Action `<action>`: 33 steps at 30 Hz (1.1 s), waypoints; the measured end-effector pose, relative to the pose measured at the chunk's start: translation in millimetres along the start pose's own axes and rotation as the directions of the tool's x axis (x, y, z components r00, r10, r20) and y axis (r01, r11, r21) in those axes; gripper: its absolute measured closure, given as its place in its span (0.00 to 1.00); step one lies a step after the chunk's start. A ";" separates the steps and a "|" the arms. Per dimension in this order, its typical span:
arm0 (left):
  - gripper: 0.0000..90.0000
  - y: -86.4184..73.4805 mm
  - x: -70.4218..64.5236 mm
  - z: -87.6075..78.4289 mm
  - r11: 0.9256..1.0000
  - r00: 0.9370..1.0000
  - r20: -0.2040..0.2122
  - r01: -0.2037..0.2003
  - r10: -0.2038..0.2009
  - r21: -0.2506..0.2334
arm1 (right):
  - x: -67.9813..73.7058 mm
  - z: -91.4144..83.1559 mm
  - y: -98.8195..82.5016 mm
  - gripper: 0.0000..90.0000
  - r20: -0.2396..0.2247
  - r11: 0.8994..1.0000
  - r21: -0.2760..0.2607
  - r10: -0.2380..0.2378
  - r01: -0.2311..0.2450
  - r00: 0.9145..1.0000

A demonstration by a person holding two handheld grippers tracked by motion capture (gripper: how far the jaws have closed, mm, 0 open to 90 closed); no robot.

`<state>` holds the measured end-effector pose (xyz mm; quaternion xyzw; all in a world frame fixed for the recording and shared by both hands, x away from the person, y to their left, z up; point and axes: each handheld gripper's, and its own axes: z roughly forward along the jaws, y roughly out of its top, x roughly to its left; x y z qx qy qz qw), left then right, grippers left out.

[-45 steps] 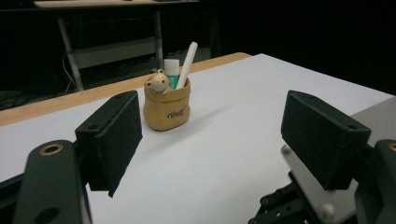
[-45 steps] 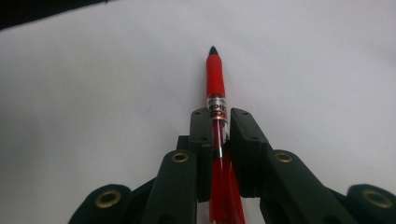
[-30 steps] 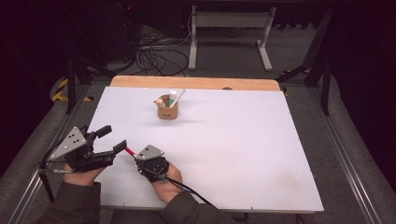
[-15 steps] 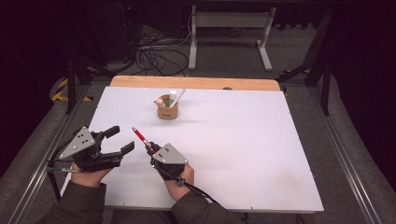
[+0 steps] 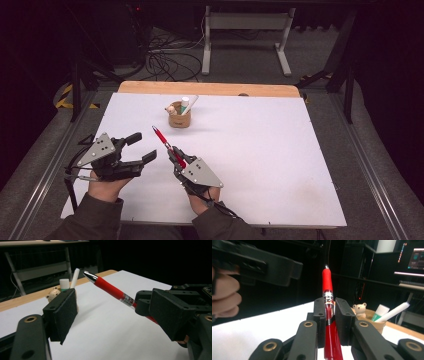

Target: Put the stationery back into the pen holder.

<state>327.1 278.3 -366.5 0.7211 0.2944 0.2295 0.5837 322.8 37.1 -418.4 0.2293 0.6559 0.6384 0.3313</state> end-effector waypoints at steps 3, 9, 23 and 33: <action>0.28 1.5 -2.0 4.6 1.000 1.000 0.011 0.003 -0.003 -0.003 | -1.4 -4.9 2.6 0.89 0.004 1.000 -0.023 -0.004 0.004 1.000; 0.32 3.7 -3.3 13.3 1.000 0.999 0.038 0.019 -0.018 -0.019 | -2.7 -11.0 3.5 0.89 -0.002 0.999 -0.039 -0.011 0.011 1.000; 0.45 8.4 -6.9 21.2 0.998 0.995 0.094 0.043 -0.038 -0.043 | -2.8 -15.5 2.1 0.89 -0.009 0.998 -0.061 -0.030 0.030 1.000; 0.52 6.4 -3.9 23.5 0.997 0.993 0.099 0.072 -0.069 -0.036 | -0.4 -16.4 1.0 0.89 -0.027 0.996 -0.079 -0.039 0.036 0.999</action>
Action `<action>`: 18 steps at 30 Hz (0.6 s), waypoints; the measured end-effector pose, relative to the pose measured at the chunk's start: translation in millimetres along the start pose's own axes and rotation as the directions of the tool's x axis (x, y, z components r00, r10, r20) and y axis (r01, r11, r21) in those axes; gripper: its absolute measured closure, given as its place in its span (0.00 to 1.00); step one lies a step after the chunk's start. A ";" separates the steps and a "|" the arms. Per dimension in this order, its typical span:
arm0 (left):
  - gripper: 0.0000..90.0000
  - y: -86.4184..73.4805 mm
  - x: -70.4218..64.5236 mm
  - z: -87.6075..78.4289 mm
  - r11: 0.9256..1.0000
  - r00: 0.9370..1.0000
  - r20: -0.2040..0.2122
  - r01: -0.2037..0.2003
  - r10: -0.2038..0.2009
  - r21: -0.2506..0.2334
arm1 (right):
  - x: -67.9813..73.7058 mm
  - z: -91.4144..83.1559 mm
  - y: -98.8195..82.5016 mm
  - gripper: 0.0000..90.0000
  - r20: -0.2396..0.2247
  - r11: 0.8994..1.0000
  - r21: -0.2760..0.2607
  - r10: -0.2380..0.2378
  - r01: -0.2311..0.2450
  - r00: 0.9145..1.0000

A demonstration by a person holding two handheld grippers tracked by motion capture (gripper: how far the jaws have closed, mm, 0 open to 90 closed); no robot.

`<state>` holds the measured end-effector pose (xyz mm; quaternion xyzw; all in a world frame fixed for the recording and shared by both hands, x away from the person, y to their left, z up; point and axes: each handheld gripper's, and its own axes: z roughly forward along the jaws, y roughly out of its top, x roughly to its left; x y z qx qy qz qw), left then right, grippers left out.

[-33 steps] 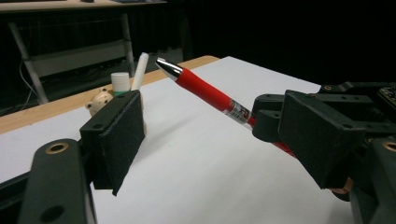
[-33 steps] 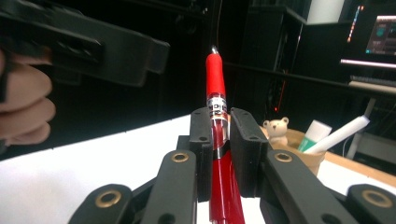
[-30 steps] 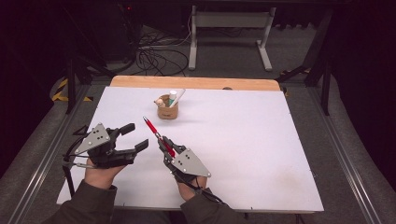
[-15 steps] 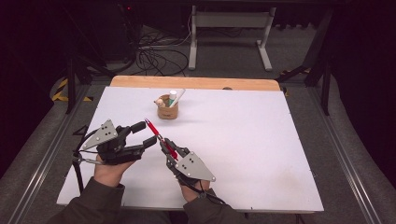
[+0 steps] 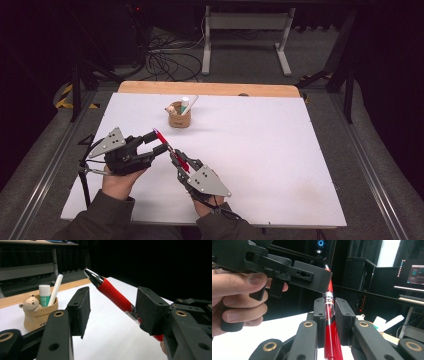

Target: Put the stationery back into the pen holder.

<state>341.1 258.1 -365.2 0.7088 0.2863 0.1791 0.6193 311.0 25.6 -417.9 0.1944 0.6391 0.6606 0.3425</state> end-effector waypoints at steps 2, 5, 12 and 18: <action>0.55 0.8 -0.8 0.4 1.000 1.000 0.006 -0.009 0.009 0.000 | 0.3 0.0 -0.3 0.89 -0.006 1.000 -0.002 -0.001 0.001 1.000; 0.59 2.0 -1.3 0.5 1.000 1.000 0.011 -0.017 0.017 0.000 | 0.9 -0.3 -0.7 0.89 -0.011 1.000 -0.008 -0.001 0.001 1.000; 0.68 3.7 -1.5 0.1 1.000 0.999 0.030 -0.012 0.013 -0.007 | 0.1 -1.2 -1.1 0.89 -0.013 1.000 -0.007 -0.006 0.006 1.000; 0.73 4.2 -2.5 0.6 1.000 0.999 0.051 -0.010 0.010 -0.011 | 0.2 -0.5 -1.7 0.89 -0.014 1.000 -0.001 -0.008 0.008 1.000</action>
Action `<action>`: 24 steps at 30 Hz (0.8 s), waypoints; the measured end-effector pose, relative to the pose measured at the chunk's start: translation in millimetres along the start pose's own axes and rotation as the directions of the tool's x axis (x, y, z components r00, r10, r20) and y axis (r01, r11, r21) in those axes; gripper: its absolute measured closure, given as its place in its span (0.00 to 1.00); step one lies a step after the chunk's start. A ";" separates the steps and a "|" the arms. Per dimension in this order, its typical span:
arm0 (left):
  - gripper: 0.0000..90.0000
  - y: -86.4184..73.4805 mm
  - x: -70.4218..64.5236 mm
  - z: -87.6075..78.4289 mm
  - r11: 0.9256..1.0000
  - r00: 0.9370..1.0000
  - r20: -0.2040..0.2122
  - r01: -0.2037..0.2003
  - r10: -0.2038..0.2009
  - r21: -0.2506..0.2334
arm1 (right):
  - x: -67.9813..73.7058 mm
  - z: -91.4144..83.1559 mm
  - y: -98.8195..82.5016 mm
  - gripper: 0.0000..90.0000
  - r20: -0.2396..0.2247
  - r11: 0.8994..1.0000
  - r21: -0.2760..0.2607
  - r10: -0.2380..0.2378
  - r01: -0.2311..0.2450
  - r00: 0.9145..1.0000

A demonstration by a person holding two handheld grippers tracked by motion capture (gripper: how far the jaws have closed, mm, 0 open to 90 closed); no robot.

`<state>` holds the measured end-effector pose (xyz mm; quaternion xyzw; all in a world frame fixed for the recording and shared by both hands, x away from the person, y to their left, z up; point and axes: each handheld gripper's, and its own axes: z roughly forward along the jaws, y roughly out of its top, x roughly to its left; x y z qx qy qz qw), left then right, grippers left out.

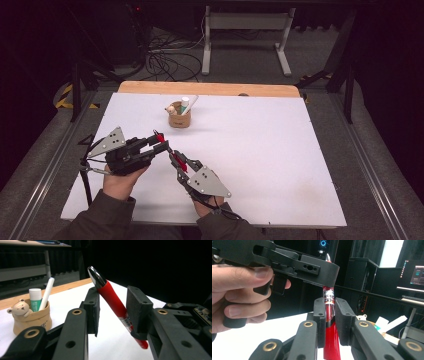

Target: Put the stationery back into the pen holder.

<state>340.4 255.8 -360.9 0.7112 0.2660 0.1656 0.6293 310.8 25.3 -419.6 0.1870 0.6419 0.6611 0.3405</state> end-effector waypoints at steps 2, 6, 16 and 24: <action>0.74 0.3 -0.8 0.2 1.000 1.000 0.005 -0.004 0.004 0.001 | -0.1 0.2 -0.2 0.89 0.000 1.000 0.002 -0.001 0.001 1.000; 0.77 1.0 -2.5 0.3 1.000 1.000 0.013 -0.010 0.010 0.004 | 0.4 0.5 -0.4 0.89 0.000 1.000 0.004 0.003 -0.003 1.000; 0.84 2.5 -7.3 1.8 1.000 0.999 0.044 -0.028 0.028 0.007 | 0.9 1.4 -0.4 0.89 0.001 1.000 0.008 0.008 -0.008 1.000; 0.87 3.1 -11.2 4.4 0.999 0.997 0.060 -0.038 0.038 0.006 | 0.4 1.3 -0.5 0.89 0.006 1.000 0.009 0.007 -0.008 1.000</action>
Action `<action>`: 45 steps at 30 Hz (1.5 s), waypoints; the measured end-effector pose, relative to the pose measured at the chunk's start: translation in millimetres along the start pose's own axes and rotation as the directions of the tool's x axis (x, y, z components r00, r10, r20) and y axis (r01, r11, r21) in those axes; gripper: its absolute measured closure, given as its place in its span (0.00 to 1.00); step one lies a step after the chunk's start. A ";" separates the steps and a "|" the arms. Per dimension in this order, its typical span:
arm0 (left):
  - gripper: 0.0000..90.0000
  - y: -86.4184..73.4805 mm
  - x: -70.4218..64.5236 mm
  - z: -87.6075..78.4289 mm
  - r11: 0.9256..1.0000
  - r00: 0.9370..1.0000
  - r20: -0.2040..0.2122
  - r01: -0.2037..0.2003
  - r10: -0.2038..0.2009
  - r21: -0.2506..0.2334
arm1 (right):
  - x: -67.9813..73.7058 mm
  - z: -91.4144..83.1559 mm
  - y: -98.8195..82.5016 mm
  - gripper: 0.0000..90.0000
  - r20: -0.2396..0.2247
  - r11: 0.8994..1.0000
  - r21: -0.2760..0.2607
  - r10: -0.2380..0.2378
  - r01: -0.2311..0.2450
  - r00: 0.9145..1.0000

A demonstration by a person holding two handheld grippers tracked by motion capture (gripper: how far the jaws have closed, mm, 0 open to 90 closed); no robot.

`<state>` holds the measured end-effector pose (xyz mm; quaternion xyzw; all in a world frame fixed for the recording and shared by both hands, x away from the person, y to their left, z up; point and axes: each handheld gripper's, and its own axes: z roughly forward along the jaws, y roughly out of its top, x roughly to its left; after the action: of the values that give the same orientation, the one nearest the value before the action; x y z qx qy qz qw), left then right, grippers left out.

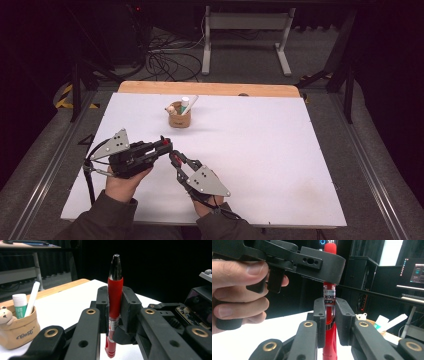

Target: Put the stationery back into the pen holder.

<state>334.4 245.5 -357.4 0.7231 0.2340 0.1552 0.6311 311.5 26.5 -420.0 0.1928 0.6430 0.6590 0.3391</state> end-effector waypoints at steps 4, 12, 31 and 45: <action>0.88 0.2 -0.5 0.5 1.000 1.000 0.001 -0.001 0.001 -0.002 | -0.4 -0.2 0.0 0.89 0.001 1.000 -0.002 0.001 -0.001 1.000; 0.88 -0.1 -0.9 3.1 1.000 1.000 -0.006 -0.005 0.005 -0.008 | -2.3 -0.6 0.1 0.89 0.001 1.000 0.002 0.002 -0.002 1.000; 0.89 3.1 3.6 15.7 1.000 0.999 -0.019 -0.030 0.030 0.009 | -12.7 2.4 0.4 0.81 0.005 0.997 0.077 0.016 -0.016 1.000; 0.89 8.5 11.1 23.5 0.998 0.997 -0.061 -0.053 0.053 0.017 | -33.9 -4.5 4.4 0.68 0.003 0.988 0.152 0.038 -0.038 0.999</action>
<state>357.2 230.9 -353.5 0.7287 0.2351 0.1922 0.6139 331.1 0.0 -410.0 0.2304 0.6875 0.6145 0.3109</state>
